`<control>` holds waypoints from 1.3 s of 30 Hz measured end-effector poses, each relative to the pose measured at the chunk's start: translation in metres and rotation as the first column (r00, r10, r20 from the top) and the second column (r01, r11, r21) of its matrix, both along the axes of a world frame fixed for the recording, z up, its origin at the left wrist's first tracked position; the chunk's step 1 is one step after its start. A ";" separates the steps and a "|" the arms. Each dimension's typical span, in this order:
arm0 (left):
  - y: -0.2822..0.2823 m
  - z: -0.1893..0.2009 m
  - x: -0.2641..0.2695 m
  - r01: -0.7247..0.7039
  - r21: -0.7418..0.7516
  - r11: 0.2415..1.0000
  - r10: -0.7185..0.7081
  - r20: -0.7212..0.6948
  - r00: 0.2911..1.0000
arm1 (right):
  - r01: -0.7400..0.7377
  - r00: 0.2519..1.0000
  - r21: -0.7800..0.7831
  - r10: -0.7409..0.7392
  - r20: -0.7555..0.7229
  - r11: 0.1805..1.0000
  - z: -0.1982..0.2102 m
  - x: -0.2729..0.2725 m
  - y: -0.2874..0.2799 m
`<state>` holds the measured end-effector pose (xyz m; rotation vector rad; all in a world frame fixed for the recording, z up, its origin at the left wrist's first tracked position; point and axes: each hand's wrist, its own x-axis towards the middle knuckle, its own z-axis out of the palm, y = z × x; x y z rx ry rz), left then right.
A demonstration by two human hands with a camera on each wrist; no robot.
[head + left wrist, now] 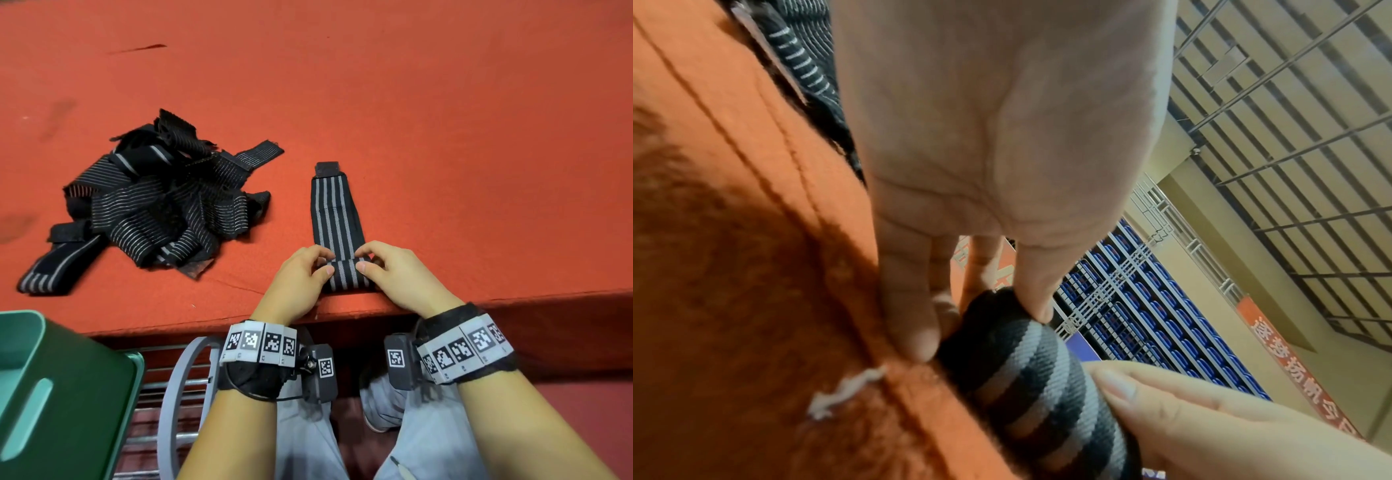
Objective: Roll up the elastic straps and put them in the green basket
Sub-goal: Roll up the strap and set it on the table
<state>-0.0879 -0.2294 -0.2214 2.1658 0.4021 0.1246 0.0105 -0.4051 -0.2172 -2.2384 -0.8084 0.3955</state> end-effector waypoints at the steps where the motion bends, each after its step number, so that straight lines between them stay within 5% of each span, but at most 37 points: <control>1: 0.000 0.001 -0.001 0.001 -0.013 1.000 -0.001 0.000 1.000 | -0.012 1.000 -0.011 0.012 0.019 1.000 0.000 0.000 0.000; 10: 0.000 0.003 -0.005 0.056 0.068 0.996 -0.054 -0.029 0.998 | -0.037 0.997 -0.118 0.028 -0.076 0.992 0.001 0.007 0.006; 20: 0.002 0.002 -0.002 0.054 0.109 0.993 -0.049 -0.045 0.998 | -0.117 0.991 -0.094 0.122 0.054 0.989 0.001 -0.002 0.004; 28: -0.004 0.003 -0.004 0.016 0.155 0.988 -0.012 -0.029 1.000 | 0.022 0.996 -0.064 -0.016 0.083 0.998 -0.001 -0.008 0.001; 39: -0.010 0.005 -0.002 0.107 0.200 0.974 -0.083 -0.124 0.989 | -0.037 0.984 -0.276 0.084 0.159 0.960 0.003 -0.014 0.013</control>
